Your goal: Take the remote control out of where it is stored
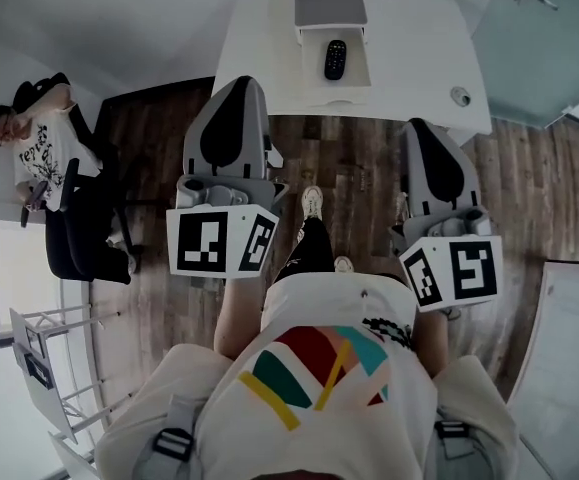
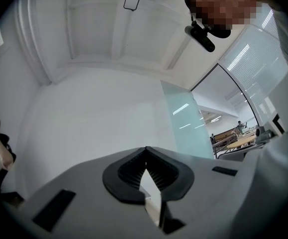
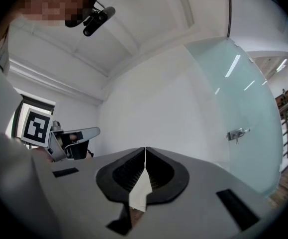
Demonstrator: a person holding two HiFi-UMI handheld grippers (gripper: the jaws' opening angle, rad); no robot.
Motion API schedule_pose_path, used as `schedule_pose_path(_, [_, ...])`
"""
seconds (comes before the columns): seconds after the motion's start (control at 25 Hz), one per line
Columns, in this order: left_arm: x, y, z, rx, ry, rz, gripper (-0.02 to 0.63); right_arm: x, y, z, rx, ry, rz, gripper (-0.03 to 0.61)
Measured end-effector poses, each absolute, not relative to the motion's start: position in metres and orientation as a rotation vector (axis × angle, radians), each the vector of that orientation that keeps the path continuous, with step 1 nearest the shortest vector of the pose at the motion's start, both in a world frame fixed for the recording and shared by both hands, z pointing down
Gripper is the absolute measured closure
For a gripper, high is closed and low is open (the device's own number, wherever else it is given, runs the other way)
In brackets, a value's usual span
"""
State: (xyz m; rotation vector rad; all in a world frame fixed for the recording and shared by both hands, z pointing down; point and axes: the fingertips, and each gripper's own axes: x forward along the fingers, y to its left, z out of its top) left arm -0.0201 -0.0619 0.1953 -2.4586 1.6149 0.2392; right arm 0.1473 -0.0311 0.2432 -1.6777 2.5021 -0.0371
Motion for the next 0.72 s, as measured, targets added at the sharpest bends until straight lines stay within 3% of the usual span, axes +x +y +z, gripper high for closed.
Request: schedule_pose_path(0.72, [-0.068, -0.248, 0.222, -2.536, 1.623, 0.237, 0.606, 0.099, -0.202, 0.258, -1.783, 2.517, -0.131, 0.577])
